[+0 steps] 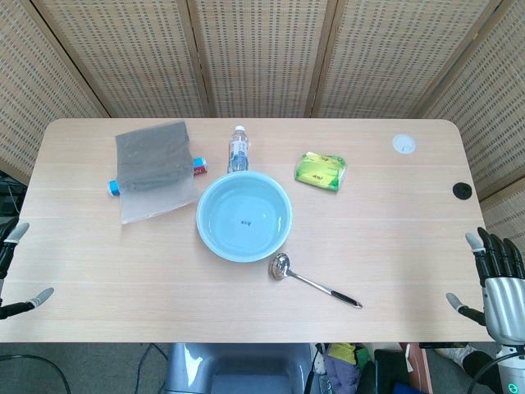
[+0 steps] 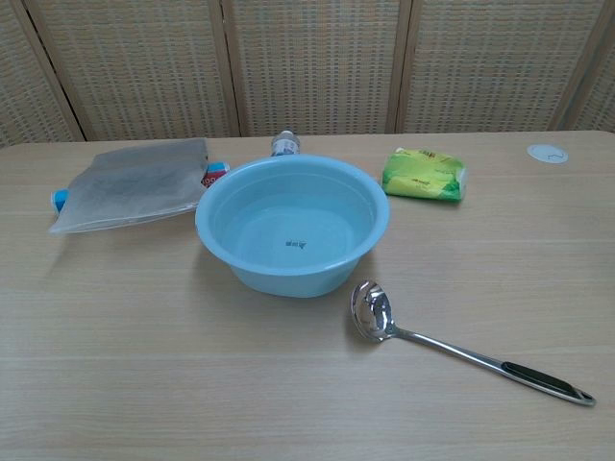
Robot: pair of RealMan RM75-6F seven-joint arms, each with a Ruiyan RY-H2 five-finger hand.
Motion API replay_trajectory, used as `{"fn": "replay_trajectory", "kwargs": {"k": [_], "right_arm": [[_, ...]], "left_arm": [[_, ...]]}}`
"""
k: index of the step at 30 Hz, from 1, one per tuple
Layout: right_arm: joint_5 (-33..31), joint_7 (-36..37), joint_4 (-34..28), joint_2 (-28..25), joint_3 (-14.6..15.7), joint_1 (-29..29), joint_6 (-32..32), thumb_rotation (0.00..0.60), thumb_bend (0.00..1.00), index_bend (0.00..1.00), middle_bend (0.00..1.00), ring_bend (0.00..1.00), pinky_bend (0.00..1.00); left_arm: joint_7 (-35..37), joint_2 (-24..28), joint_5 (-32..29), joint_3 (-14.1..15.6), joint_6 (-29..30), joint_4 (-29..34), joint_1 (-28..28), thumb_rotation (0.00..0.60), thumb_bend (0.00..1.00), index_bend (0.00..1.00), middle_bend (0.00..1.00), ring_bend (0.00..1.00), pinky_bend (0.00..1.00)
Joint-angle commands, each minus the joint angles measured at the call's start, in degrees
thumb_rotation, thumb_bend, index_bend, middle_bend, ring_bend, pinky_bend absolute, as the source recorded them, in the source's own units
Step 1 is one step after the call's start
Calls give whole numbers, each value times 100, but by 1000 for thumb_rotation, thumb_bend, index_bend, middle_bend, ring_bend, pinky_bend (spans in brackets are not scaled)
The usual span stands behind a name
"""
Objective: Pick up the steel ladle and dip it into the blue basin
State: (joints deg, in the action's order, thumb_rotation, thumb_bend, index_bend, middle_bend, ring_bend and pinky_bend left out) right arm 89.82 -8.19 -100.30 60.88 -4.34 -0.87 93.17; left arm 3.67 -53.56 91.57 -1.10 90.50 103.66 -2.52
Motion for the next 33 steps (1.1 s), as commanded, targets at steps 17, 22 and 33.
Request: {"fn": "replay_trajectory", "kwargs": {"k": [17,22,33], "right_arm": [[-38,-1133,-260,-239,-80,-1158,-2007,600,0,47,840,776,998],[-621,-2081,-489,-83,-143,-1675,-2994,600,0,183,916,869,1000],[-1434,-3498,-51,1114,-78,-2146,-3509,600,0,241,951,894,1000]], "left_arm": [[-70,-20,-207,-94,-184,7,-103,600,0,0,0,0,0],[-195,-75,-355,-134,-332,4,-172,600,0,0,0,0,0],[-440,-175,-554,-169,-542,4,-265,600,0,0,0,0,0]]}}
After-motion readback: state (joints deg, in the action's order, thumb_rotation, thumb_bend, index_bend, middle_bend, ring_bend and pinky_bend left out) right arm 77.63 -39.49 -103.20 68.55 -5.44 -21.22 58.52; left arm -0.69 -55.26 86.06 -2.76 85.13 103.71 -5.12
